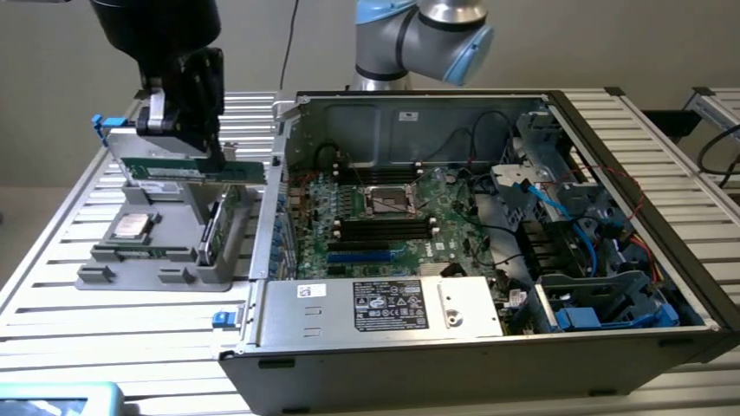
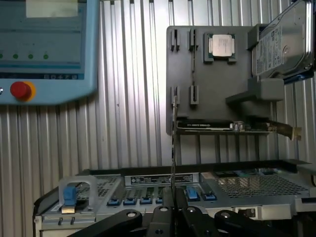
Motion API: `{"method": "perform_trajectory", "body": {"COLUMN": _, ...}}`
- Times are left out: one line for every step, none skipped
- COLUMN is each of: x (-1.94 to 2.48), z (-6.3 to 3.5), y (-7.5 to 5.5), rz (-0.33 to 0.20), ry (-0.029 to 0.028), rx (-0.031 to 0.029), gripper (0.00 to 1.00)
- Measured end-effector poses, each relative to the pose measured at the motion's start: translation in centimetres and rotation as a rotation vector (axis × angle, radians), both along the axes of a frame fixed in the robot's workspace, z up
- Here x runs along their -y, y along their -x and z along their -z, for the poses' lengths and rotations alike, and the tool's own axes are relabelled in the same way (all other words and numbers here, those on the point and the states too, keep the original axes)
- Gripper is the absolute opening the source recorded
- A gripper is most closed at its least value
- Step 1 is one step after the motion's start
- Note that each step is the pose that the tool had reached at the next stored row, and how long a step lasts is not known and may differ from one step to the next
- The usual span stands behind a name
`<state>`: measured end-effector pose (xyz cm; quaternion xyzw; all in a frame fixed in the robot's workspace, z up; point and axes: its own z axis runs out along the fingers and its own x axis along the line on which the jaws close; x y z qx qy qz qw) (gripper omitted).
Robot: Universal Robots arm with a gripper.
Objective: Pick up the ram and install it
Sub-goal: 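Pick up the ram and move it above insertion slot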
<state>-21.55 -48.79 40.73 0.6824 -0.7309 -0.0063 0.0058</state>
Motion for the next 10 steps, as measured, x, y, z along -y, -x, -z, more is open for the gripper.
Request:
{"method": "perform_trajectory", "body": {"x": 0.0, "z": 0.0, "y": -0.5, "rz": 0.0, "ry": -0.0002, "rx": 0.0001, "gripper": 0.13}}
{"method": "perform_trajectory", "body": {"x": 0.0, "z": -0.01, "y": -0.9, "rz": -0.001, "ry": -0.0001, "rx": 0.0001, "gripper": 0.13}}
{"method": "perform_trajectory", "body": {"x": 0.0, "z": -0.01, "y": -1.4, "rz": -0.001, "ry": -0.0001, "rx": 0.0, "gripper": 0.13}}
{"method": "perform_trajectory", "body": {"x": 0.0, "z": 0.0, "y": -1.8, "rz": -0.002, "ry": -0.0002, "rx": 0.0, "gripper": 0.13}}
{"method": "perform_trajectory", "body": {"x": 0.0, "z": 0.0, "y": -2.3, "rz": -0.002, "ry": -0.0001, "rx": 0.0, "gripper": 0.13}}
{"method": "perform_trajectory", "body": {"x": 0.0, "z": -0.01, "y": -2.7, "rz": -0.002, "ry": -0.0001, "rx": -0.0001, "gripper": 0.13}}
{"method": "perform_trajectory", "body": {"x": 0.0, "z": 0.0, "y": -3.2, "rz": -0.002, "ry": -0.0001, "rx": 0.0, "gripper": 0.13}}
{"method": "perform_trajectory", "body": {"x": 0.0, "z": 0.0, "y": -3.6, "rz": -0.002, "ry": -0.0002, "rx": 0.0, "gripper": 0.13}}
{"method": "perform_trajectory", "body": {"x": 0.0, "z": 0.0, "y": -4.1, "rz": -0.002, "ry": -0.0002, "rx": 0.0, "gripper": 0.13}}
{"method": "perform_trajectory", "body": {"x": 0.0, "z": 0.0, "y": -4.6, "rz": -0.002, "ry": -0.0001, "rx": -0.0001, "gripper": 0.13}}
